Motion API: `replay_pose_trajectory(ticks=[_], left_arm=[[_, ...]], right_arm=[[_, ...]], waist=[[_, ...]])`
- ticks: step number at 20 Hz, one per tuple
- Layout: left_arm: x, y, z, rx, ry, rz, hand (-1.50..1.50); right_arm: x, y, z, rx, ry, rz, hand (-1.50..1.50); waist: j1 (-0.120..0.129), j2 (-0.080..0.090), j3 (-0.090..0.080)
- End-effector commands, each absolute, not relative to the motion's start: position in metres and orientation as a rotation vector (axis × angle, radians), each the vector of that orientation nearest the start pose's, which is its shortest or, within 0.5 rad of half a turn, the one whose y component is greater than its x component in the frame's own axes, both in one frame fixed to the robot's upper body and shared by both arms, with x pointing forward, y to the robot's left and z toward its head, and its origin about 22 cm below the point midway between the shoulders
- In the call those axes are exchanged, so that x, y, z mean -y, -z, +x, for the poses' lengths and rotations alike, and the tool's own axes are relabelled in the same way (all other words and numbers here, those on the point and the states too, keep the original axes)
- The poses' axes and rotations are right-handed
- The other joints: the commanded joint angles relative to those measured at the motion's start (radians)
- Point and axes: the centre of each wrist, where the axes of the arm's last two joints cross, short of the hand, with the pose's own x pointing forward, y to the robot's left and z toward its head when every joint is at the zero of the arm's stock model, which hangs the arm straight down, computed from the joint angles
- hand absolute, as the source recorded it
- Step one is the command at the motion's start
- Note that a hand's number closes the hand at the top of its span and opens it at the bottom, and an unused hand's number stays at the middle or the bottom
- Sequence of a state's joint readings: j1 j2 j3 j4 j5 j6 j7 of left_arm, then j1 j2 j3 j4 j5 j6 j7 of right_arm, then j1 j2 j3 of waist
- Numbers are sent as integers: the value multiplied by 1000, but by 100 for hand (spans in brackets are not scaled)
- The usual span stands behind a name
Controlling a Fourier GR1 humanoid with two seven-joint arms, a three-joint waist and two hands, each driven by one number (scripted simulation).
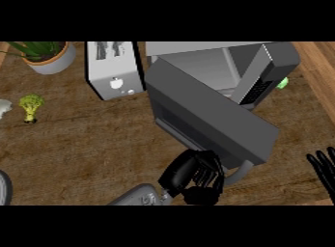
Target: Pick up the milk, place it into the microwave and close the microwave
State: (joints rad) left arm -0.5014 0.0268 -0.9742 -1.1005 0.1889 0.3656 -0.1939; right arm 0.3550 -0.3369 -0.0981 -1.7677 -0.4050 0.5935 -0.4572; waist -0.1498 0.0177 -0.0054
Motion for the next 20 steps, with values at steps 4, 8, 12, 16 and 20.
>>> replay_pose_trajectory(ticks=[4, 8, 12, 16, 20], left_arm=[[0, 7, 253, 1736, 646, -312, 150], [4, -11, 274, 1763, 584, -269, 150], [6, -22, 292, 1791, 537, -213, 150], [2, -26, 313, 1783, 501, -171, 150], [2, -30, 321, 1773, 455, -179, 150]], right_arm=[[335, -38, 158, 1924, -242, 533, -150], [329, -45, 155, 1921, -245, 537, -150], [329, -55, 154, 1925, -237, 522, -150], [332, -64, 154, 1930, -252, 533, -150], [329, -69, 157, 1920, -259, 544, -150]], waist=[[-26, 12, -2], [-60, 17, -2], [-65, 19, -1], [-75, 29, 0], [-83, 39, -1]])
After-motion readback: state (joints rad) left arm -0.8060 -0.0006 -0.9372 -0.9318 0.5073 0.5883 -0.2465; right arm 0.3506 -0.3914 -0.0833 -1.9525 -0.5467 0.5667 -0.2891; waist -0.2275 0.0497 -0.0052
